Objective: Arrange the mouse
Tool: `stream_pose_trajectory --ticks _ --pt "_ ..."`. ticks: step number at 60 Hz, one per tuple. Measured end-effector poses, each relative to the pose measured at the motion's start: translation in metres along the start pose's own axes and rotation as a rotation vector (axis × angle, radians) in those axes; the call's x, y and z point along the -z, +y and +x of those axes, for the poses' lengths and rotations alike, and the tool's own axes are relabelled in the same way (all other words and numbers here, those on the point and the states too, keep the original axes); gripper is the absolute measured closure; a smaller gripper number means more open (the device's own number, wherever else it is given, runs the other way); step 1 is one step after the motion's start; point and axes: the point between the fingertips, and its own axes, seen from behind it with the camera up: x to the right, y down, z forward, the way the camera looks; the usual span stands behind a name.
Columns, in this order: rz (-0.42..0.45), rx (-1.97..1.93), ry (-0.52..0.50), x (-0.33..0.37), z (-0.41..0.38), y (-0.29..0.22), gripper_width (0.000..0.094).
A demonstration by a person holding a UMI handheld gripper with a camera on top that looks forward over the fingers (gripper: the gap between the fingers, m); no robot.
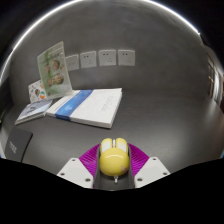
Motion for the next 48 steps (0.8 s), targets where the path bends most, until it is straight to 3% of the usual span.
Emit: stream_pose_trajectory --ticks 7,15,23,28,32,41,48 --pt "-0.022 -0.13 0.052 0.032 -0.024 0.013 0.0551" --pt "0.145 -0.133 0.053 0.093 -0.122 -0.049 0.055" --pt "0.253 -0.097 -0.004 0.157 -0.302 -0.079 0.0552" --pt "0.231 -0.099 -0.063 0.141 -0.391 -0.062 0.0553" --pt "0.179 -0.058 -0.049 0.136 -0.455 -0.03 0.0554" --pt "0.05 0.003 0.003 0.095 -0.519 0.044 0.0553" --pt "-0.006 -0.004 0.056 0.077 -0.516 0.066 0.0551"
